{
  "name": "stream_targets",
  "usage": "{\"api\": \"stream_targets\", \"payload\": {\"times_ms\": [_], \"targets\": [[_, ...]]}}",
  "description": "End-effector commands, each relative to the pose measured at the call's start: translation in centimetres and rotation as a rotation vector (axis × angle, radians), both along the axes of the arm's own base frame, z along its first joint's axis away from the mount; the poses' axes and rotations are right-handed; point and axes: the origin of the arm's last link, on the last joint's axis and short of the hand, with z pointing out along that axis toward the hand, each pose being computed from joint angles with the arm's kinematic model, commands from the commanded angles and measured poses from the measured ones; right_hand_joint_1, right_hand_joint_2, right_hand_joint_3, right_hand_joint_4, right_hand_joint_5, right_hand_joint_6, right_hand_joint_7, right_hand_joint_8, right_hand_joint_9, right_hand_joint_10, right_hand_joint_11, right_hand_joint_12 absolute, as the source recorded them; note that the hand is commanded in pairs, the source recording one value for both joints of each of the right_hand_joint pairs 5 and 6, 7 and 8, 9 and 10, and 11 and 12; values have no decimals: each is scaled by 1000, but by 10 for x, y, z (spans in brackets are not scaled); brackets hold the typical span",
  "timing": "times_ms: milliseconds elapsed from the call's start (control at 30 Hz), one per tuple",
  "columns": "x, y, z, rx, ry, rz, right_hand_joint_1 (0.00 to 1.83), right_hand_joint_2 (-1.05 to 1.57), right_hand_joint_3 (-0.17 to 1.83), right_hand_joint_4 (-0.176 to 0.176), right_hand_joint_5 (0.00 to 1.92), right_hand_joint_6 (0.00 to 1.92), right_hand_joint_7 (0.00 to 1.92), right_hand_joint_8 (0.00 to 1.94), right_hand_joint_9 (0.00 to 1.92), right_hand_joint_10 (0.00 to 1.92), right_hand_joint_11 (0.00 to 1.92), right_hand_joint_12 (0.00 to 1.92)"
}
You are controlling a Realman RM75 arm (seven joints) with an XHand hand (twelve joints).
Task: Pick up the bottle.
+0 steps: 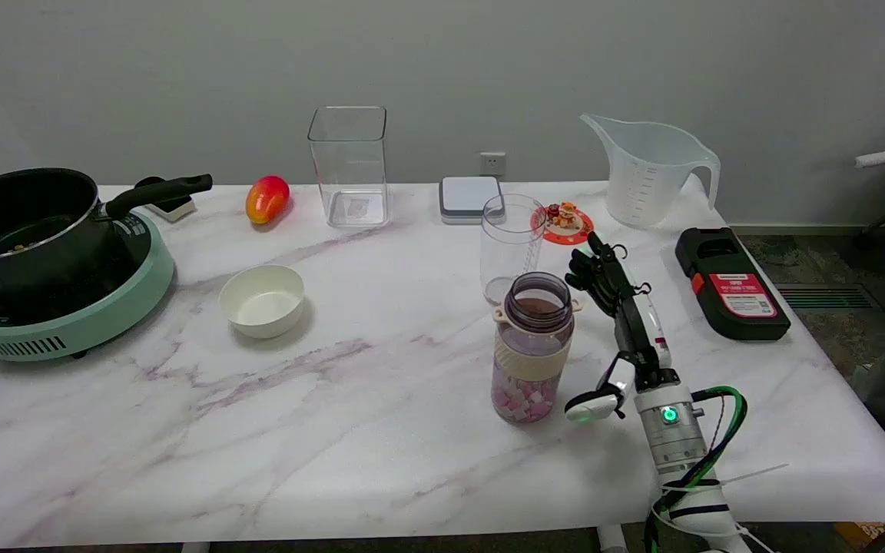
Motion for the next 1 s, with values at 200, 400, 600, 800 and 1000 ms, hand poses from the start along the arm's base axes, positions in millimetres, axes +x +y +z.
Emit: {"api": "stream_targets", "payload": {"times_ms": [200,400,600,800,1000], "targets": [[0,-15,-6,95,-155,-41,1151,-772,839,0,123,123,289,289,342,342,387,387],[2,-15,-12,132,-167,-25,1163,-747,908,0,108,108,296,296,351,351,384,384],[4,-11,-18,159,-176,2,1176,-701,994,0,103,103,315,315,358,358,388,388],[3,-1,-21,178,-199,22,1184,-679,1017,0,106,106,332,332,370,370,395,395],[-3,12,-21,195,-198,7,1185,-674,1023,0,106,106,341,341,379,379,409,409]]}}
